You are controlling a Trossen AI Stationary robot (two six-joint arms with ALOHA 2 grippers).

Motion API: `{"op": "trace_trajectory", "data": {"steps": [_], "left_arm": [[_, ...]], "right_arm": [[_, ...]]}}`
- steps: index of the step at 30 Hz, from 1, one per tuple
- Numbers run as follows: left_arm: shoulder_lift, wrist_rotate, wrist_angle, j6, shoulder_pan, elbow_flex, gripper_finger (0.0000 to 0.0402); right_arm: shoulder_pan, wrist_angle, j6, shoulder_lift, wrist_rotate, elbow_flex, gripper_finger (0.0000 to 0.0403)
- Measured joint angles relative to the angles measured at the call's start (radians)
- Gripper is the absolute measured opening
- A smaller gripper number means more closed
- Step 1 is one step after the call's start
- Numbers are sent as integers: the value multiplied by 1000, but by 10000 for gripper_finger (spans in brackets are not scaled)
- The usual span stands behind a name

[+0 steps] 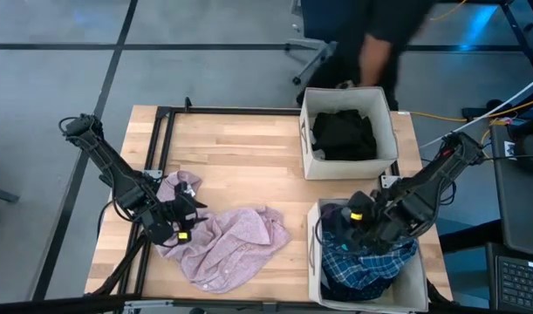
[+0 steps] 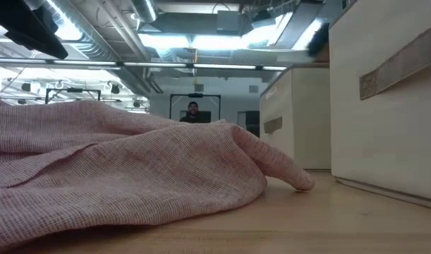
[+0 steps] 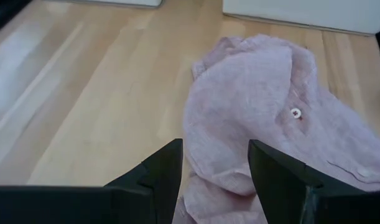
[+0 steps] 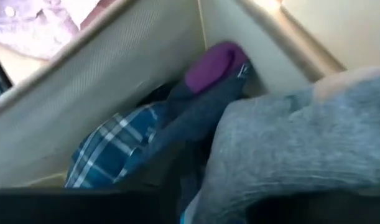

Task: Sort clothes
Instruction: Put the gray sock into the bottom laundry organizer, then put the pink polo shirt into the bottom laundry organizer

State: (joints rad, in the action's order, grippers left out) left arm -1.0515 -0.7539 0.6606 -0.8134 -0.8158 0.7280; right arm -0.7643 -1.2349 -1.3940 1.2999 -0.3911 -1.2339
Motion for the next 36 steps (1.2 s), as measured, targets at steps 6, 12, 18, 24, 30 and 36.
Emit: {"op": "trace_trajectory", "data": {"steps": [6,12,18,24,30,36], "left_arm": [[0,52,1,-24,0,0,173],[0,98,17,-74,0,0,173],[0,183,18,-105,-15,0,173],[0,285,73,-221,-31,0,173],[0,344,143,-322,-41,0,172],[0,434,150,-402,-77,0,172]], "right_arm": [[45,4,14,0,150,-22,252],[107,22,92,0,335,-84,333],[156,174,294,-1,246,-196,358],[209,687,879,12,87,-207,360],[285,777,1161,98,94,-202,360],[356,801,1167,221,80,-203,360]]}}
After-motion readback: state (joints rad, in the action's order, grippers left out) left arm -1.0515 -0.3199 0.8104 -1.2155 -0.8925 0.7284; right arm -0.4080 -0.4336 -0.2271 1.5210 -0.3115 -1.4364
